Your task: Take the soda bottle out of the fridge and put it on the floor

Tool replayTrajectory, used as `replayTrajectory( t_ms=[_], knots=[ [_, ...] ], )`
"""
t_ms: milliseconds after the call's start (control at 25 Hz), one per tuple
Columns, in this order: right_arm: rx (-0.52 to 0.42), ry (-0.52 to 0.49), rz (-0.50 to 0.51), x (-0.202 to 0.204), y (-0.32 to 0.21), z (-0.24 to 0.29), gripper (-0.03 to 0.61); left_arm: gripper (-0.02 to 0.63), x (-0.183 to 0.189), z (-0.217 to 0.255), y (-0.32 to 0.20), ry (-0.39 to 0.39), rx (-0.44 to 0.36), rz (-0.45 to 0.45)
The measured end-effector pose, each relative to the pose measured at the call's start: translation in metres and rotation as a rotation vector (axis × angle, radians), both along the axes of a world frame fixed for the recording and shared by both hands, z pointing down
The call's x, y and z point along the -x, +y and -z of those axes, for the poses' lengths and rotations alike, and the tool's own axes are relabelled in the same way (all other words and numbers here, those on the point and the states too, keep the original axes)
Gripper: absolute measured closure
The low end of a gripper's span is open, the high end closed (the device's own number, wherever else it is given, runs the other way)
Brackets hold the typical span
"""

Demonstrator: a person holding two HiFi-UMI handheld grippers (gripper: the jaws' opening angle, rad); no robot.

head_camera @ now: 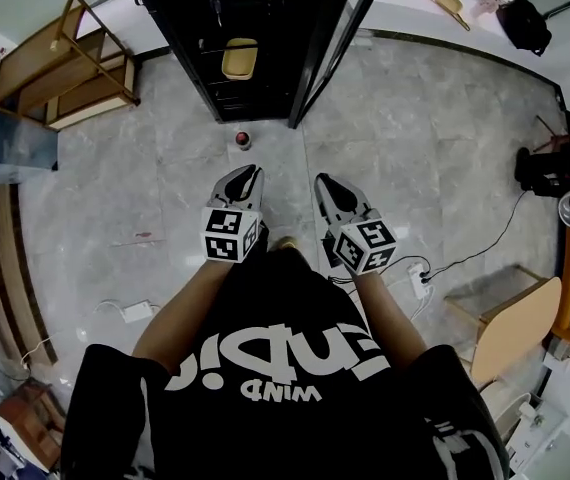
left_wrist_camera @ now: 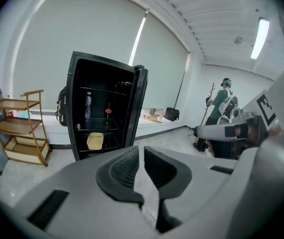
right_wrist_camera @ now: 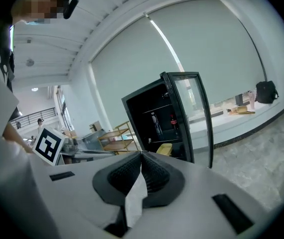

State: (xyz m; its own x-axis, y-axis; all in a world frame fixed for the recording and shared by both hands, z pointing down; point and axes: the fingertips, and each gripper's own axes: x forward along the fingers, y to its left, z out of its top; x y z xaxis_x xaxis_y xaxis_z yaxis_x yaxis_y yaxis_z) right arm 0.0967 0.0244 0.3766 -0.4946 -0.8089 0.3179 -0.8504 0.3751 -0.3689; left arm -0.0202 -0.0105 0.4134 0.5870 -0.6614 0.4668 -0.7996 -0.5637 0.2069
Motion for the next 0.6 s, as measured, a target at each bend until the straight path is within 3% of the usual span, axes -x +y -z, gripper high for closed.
replayTrajectory(
  t_ms=[80,320,600],
  knots=[
    [-0.008,-0.007,0.004,0.001,0.004,0.011,0.554,0.605,0.005,0.014,0.004,0.000,0.010,0.013],
    [-0.019,0.022,-0.011,0.004,0.004,0.040,0.554,0.606,0.027,0.062,0.001,0.019,-0.002,0.019],
    [-0.048,0.004,-0.014,0.009,0.009,0.078,0.554,0.606,0.049,0.111,0.017,0.026,-0.051,-0.047]
  ],
)
